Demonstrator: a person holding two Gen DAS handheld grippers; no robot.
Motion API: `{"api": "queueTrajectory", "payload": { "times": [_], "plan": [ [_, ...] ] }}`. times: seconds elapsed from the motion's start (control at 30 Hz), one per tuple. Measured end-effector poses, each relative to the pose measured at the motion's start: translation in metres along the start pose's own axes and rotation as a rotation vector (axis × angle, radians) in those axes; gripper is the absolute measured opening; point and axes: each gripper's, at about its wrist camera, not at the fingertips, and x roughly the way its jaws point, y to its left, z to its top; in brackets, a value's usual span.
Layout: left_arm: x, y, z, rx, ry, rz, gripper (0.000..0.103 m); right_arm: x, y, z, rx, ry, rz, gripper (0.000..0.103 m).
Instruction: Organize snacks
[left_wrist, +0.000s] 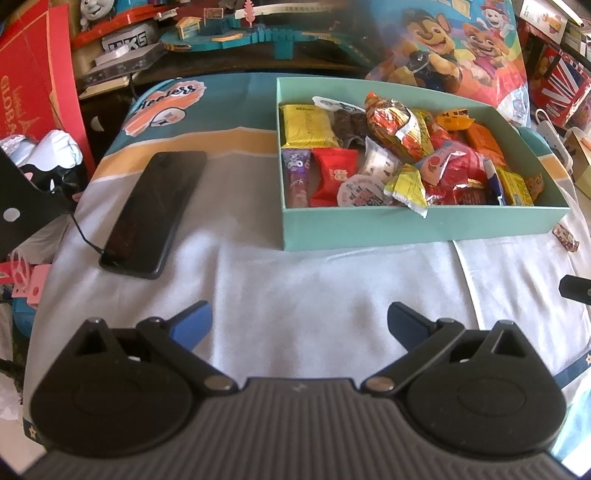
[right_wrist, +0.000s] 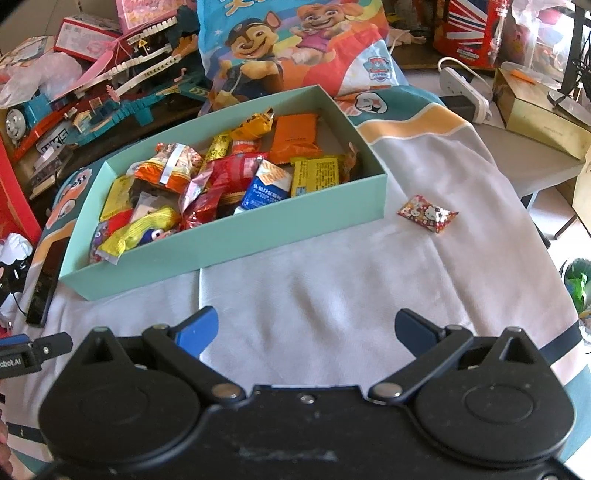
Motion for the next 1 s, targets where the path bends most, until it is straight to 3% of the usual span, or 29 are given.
{"api": "queueTrajectory", "payload": {
  "times": [0.63,1.0],
  "plan": [
    [-0.0021,-0.0015,0.0076,0.028,-0.027,0.012,0.103,0.0012,-0.0013,0.0055,-0.013,-0.001,-0.005,0.103],
    [-0.0046,-0.0009,0.0087,0.034,-0.043,-0.037,0.102,0.0027,0.0006,0.0071,-0.015,0.003,-0.01,0.103]
  ]
}}
